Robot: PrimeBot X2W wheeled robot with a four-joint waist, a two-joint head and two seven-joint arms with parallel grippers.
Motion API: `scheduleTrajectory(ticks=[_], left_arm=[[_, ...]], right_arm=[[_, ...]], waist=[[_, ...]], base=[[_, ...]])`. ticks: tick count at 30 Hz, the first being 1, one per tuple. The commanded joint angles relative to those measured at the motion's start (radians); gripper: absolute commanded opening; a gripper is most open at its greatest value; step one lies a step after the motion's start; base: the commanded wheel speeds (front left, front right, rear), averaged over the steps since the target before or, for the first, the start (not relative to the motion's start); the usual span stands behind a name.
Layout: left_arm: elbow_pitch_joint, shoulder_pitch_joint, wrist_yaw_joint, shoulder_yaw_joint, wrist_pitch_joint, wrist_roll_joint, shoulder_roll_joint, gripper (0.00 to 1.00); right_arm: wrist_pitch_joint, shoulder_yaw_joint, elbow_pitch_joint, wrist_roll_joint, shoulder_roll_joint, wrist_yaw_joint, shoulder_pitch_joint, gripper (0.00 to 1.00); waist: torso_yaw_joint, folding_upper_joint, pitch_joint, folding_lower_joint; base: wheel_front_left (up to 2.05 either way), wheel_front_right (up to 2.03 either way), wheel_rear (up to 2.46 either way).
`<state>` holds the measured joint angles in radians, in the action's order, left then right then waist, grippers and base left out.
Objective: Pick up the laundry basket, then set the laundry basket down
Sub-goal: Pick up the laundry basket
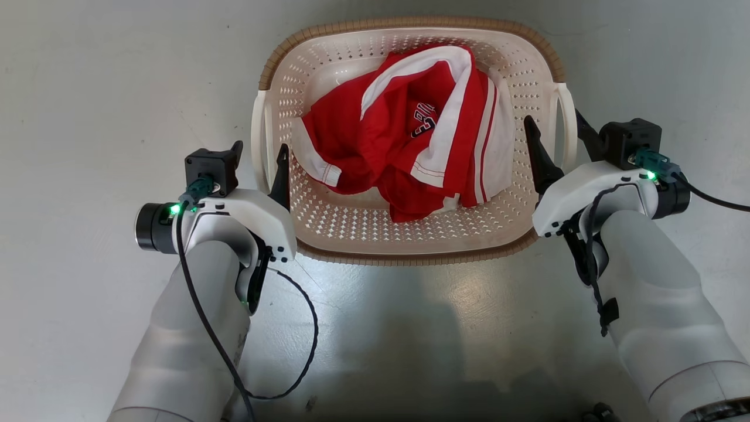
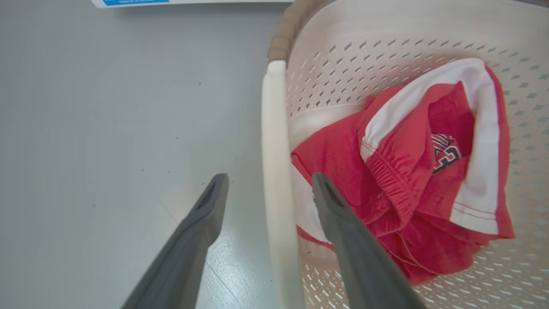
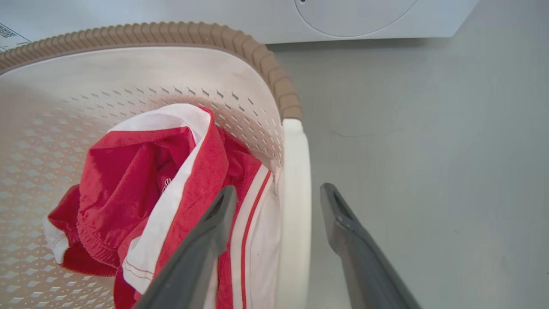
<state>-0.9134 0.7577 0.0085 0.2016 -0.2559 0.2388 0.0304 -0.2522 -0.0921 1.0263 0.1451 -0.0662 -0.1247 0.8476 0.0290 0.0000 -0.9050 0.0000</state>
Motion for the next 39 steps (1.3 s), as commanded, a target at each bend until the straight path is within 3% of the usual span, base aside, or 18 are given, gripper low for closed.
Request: scheduleTrajectory(ticks=[1, 4, 5, 6, 7, 8, 10, 11, 12, 13, 26, 39], left_arm=[[-0.001, -0.005, 0.0, -0.014, -0.006, 0.009, 0.02, 1.0], [-0.021, 0.006, -0.002, -0.001, -0.006, 0.018, 0.02, 1.0], [-0.026, 0.008, -0.004, 0.003, -0.006, 0.023, 0.02, 1.0], [-0.033, 0.011, -0.005, 0.009, -0.006, 0.027, 0.02, 0.67], [-0.04, 0.014, -0.006, 0.014, -0.006, 0.032, 0.02, 0.44], [-0.046, 0.016, -0.007, 0.019, -0.006, 0.038, 0.02, 0.31], [-0.057, 0.021, -0.009, 0.03, -0.006, 0.05, 0.02, 0.0], [-0.063, 0.023, -0.01, 0.036, -0.006, 0.055, 0.02, 0.0], [-0.063, 0.023, -0.01, 0.036, -0.006, 0.055, 0.02, 0.0], [-0.066, 0.025, -0.009, 0.042, -0.006, 0.06, 0.02, 0.0], [-0.062, 0.014, 0.003, 0.083, -0.006, 0.121, 0.02, 0.0], [-0.069, -0.08, 0.015, 0.111, -0.006, 0.177, 0.02, 0.0]], right_arm=[[-0.01, -0.019, 0.002, 0.01, 0.016, -0.006, -0.021, 1.0], [-0.01, -0.024, 0.01, 0.017, 0.016, -0.006, -0.019, 1.0], [-0.01, -0.026, 0.012, 0.019, 0.016, -0.006, -0.018, 0.89], [-0.01, -0.027, 0.014, 0.021, 0.016, -0.006, -0.017, 0.79], [-0.01, -0.027, 0.016, 0.022, 0.016, -0.006, -0.016, 0.65], [-0.01, -0.027, 0.018, 0.023, 0.016, -0.006, -0.015, 0.49], [-0.01, -0.028, 0.026, 0.027, 0.016, -0.006, -0.013, 0.26], [-0.01, -0.028, 0.03, 0.027, 0.016, -0.006, -0.012, 0.09], [-0.01, -0.028, 0.03, 0.027, 0.016, -0.006, -0.012, 0.09], [-0.01, -0.028, 0.034, 0.027, 0.016, -0.006, -0.01, 0.0], [-0.01, -0.006, 0.081, 0.022, 0.016, -0.006, -0.013, 0.0], [-0.01, -0.035, 0.145, 0.064, 0.016, -0.006, -0.081, 0.0]], waist=[[-0.001, 0.0, -0.002, 0.0], [-0.002, 0.0, -0.004, 0.0], [-0.003, 0.0, -0.005, 0.0], [-0.003, 0.0, -0.006, 0.0], [-0.003, 0.0, -0.006, 0.0], [-0.003, 0.0, -0.006, 0.0], [-0.003, 0.0, -0.006, 0.0], [-0.003, 0.0, -0.005, 0.0], [-0.003, 0.0, -0.005, 0.0], [-0.002, 0.0, -0.004, 0.0], [-0.004, 0.0, 0.049, 0.0], [-0.015, 0.0, 0.225, 0.0]], base=[[0.0, 0.0, 0.0], [0.0, 0.0, 0.0], [0.0, 0.0, 0.0], [0.0, 0.0, 0.0], [0.0, 0.0, 0.0], [0.0, 0.0, 0.0], [0.0, 0.0, 0.0], [0.0, 0.0, 0.0], [0.0, 0.0, 0.0], [0.0, 0.0, 0.0], [0.0, 0.0, 0.0], [0.0, 0.0, 0.0]])
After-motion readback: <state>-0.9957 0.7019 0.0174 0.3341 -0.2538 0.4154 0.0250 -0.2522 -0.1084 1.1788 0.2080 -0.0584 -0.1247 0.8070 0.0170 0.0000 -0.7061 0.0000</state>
